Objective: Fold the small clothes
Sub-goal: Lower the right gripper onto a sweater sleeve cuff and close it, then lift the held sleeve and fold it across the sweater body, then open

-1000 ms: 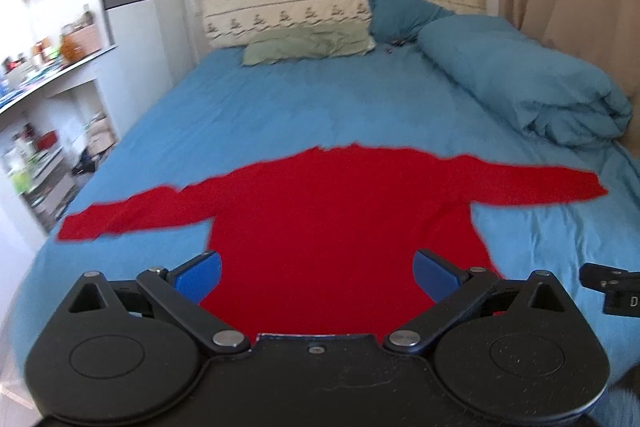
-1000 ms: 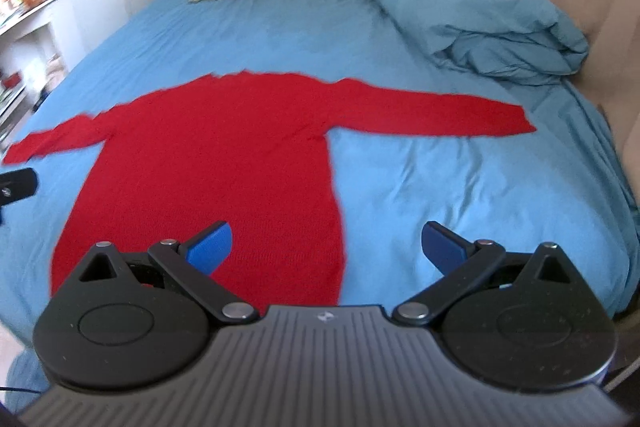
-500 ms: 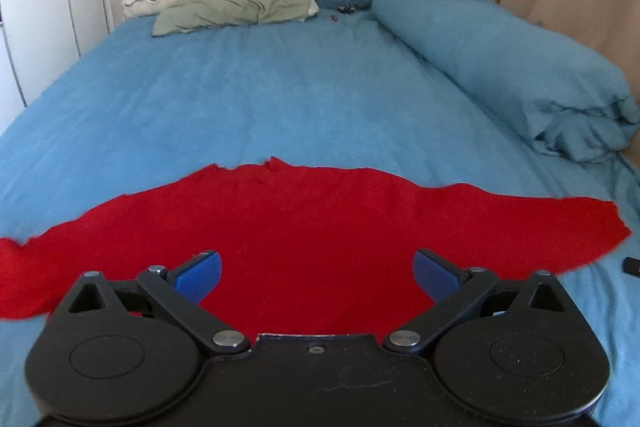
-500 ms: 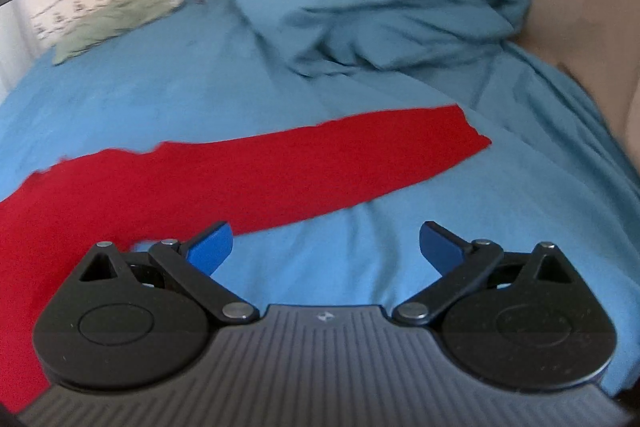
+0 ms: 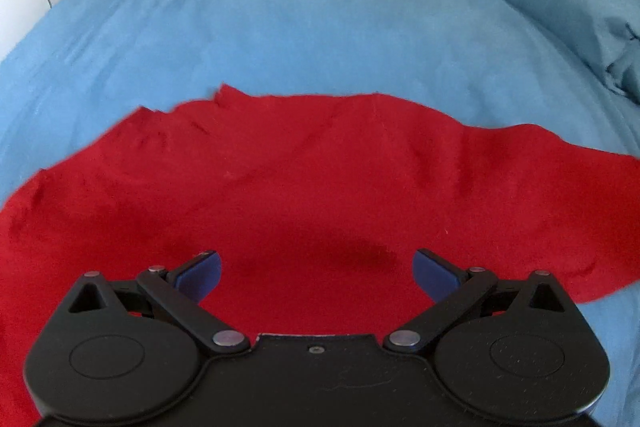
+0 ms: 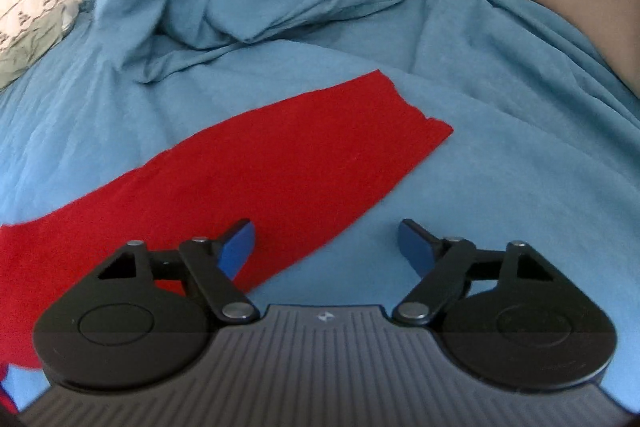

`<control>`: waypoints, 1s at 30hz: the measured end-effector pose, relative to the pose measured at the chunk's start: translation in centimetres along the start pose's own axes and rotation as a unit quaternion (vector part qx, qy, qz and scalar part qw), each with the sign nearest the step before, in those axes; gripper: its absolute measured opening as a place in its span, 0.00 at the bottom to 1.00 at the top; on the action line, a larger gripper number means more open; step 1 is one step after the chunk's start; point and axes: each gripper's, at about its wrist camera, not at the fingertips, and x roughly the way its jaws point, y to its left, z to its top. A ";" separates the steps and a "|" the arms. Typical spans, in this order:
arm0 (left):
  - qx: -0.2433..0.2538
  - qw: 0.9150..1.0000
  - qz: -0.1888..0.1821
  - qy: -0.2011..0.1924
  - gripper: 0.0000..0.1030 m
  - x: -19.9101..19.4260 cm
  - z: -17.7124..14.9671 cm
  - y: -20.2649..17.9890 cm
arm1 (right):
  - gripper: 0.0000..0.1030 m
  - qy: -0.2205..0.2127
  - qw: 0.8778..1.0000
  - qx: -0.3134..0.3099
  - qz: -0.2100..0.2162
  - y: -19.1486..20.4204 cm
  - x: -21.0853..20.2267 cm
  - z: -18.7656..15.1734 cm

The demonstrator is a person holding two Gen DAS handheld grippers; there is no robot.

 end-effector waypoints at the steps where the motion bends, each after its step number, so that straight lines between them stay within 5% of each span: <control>1: -0.002 1.000 0.001 0.006 1.00 0.8 0.3 -0.2 | 0.84 0.000 1.000 0.003 -0.001 0.0 0.4 0.3; 9: -0.008 1.000 0.019 0.011 1.00 3.3 1.0 -1.2 | 0.24 0.006 1.000 0.004 -0.010 0.5 2.2 2.9; 15: 0.002 1.000 0.002 0.007 1.00 2.5 1.3 -0.6 | 0.20 0.002 0.998 -0.069 -0.003 3.7 -0.3 4.7; 22: -0.001 0.999 -0.028 -0.016 1.00 -3.0 3.0 4.3 | 0.20 -0.044 0.988 -0.107 0.103 13.1 -8.4 6.8; 26: -0.006 0.999 -0.014 -0.032 1.00 -6.2 3.7 9.2 | 0.20 -0.063 0.968 -0.143 0.198 22.0 -13.5 6.2; 30: -0.005 0.998 0.046 -0.048 1.00 -8.1 2.7 14.4 | 0.20 -0.062 0.931 -0.204 0.296 32.2 -17.4 2.1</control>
